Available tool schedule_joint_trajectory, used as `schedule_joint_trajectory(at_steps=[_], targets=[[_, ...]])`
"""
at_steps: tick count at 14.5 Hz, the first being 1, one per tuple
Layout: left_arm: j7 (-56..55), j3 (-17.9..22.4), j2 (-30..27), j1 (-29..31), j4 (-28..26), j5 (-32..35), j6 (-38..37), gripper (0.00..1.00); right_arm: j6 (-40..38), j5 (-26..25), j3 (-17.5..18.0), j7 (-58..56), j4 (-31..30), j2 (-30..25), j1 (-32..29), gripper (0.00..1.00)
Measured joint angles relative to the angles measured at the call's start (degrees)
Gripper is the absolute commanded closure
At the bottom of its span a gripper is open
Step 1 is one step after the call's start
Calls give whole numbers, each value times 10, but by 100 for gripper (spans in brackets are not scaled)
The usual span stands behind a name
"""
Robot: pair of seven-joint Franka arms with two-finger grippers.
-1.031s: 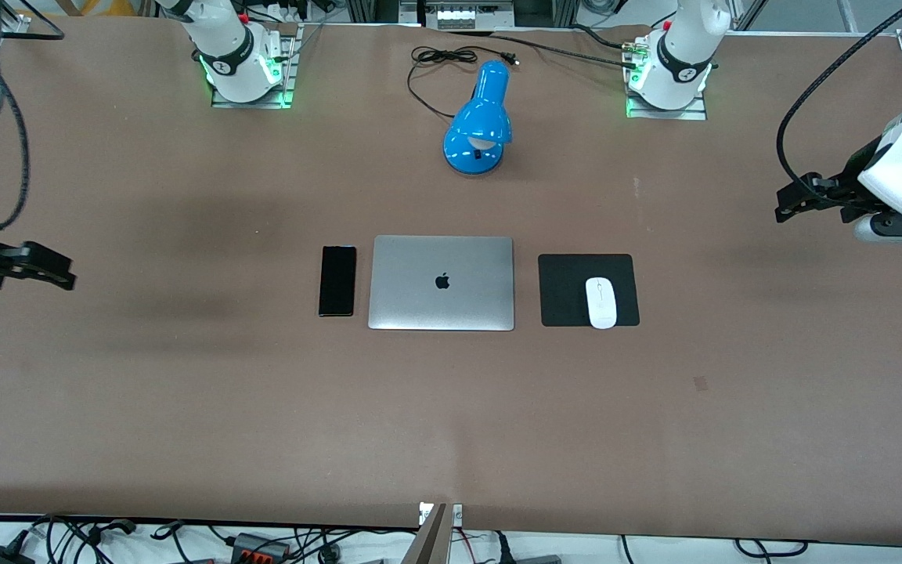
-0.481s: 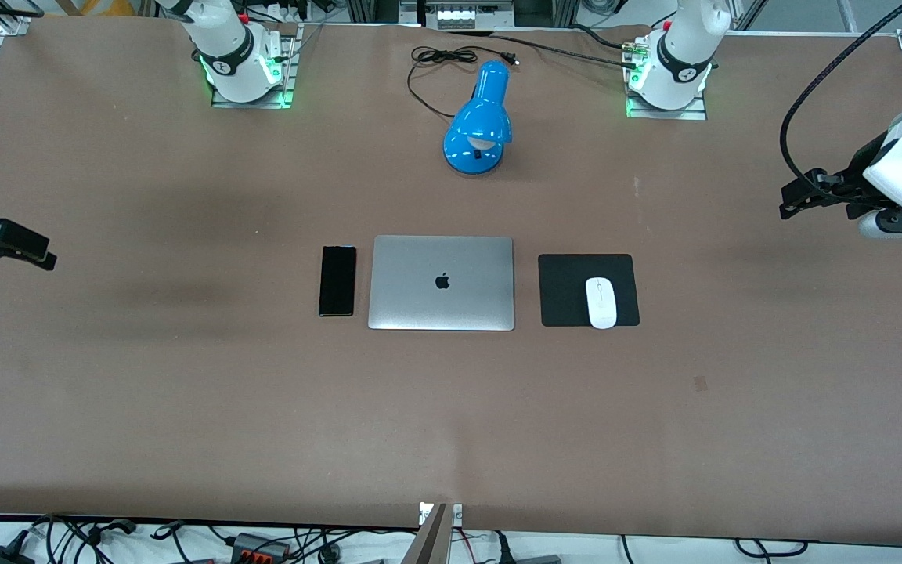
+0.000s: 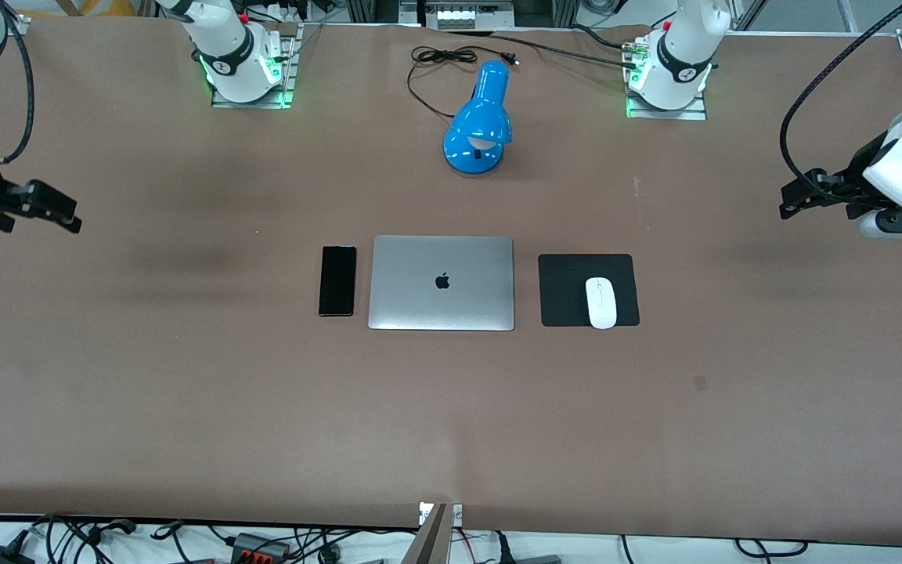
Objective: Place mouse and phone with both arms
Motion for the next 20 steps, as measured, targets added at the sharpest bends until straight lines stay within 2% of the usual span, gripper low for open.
schedule_joint_trajectory(at_steps=[3,20], targets=[[0,0,0,0,0,0,0,0,0,1,0,-1,-21,-21,0,0],[0,-3,0,0,3,0,-5,0,-7,2,0,-2,-25,-43,0,0]])
